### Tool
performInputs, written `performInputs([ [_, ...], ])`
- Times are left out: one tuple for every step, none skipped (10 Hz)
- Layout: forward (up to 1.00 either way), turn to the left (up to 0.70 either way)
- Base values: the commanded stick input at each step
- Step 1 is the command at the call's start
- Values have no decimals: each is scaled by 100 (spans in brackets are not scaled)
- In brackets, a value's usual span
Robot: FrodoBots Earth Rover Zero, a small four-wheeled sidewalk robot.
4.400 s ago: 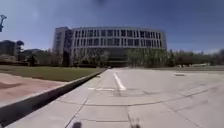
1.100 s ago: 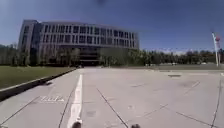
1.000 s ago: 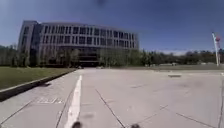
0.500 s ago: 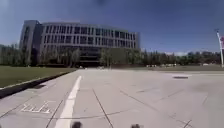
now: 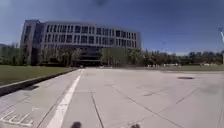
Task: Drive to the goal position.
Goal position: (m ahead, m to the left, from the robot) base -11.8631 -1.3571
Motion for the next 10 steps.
performInputs([
  [85,2],
  [85,2],
  [85,2],
  [85,2],
  [85,2],
  [85,2],
  [85,2],
  [85,2],
  [85,2],
  [85,2],
])
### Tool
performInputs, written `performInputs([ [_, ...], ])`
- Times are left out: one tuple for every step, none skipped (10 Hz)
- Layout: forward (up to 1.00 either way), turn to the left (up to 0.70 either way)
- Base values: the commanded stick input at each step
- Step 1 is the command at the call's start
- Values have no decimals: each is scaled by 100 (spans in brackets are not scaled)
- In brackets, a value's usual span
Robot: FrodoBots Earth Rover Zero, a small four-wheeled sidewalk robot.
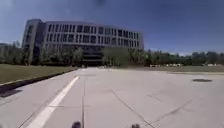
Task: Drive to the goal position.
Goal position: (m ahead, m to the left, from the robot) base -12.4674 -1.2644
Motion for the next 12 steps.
performInputs([
  [85,2],
  [85,2],
  [85,2],
  [85,2],
  [85,2],
  [85,2],
  [85,2],
  [85,2],
  [85,2],
  [85,2],
  [85,2],
  [85,2],
])
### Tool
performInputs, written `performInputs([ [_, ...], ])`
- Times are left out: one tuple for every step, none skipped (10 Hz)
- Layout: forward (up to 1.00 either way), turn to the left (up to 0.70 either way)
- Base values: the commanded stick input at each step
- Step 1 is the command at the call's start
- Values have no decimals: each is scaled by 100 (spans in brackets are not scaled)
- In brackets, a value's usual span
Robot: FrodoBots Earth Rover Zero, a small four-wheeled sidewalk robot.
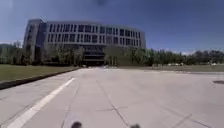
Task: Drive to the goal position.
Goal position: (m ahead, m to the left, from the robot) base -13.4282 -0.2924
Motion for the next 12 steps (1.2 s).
performInputs([
  [85,2],
  [85,2],
  [85,2],
  [85,2],
  [85,2],
  [85,2],
  [85,2],
  [85,16],
  [85,35],
  [85,9],
  [85,2],
  [85,2],
])
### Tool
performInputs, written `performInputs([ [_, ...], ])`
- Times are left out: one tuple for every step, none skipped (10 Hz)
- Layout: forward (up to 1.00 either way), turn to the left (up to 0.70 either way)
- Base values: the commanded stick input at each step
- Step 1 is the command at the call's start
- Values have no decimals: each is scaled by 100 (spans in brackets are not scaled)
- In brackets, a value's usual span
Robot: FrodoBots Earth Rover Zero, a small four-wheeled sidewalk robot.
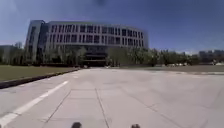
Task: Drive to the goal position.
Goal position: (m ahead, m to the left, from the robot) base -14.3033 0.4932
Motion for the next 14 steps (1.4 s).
performInputs([
  [85,2],
  [85,2],
  [85,2],
  [85,2],
  [85,2],
  [85,2],
  [85,2],
  [85,2],
  [85,2],
  [85,-9],
  [85,-31],
  [85,-32],
  [85,-32],
  [85,-32],
])
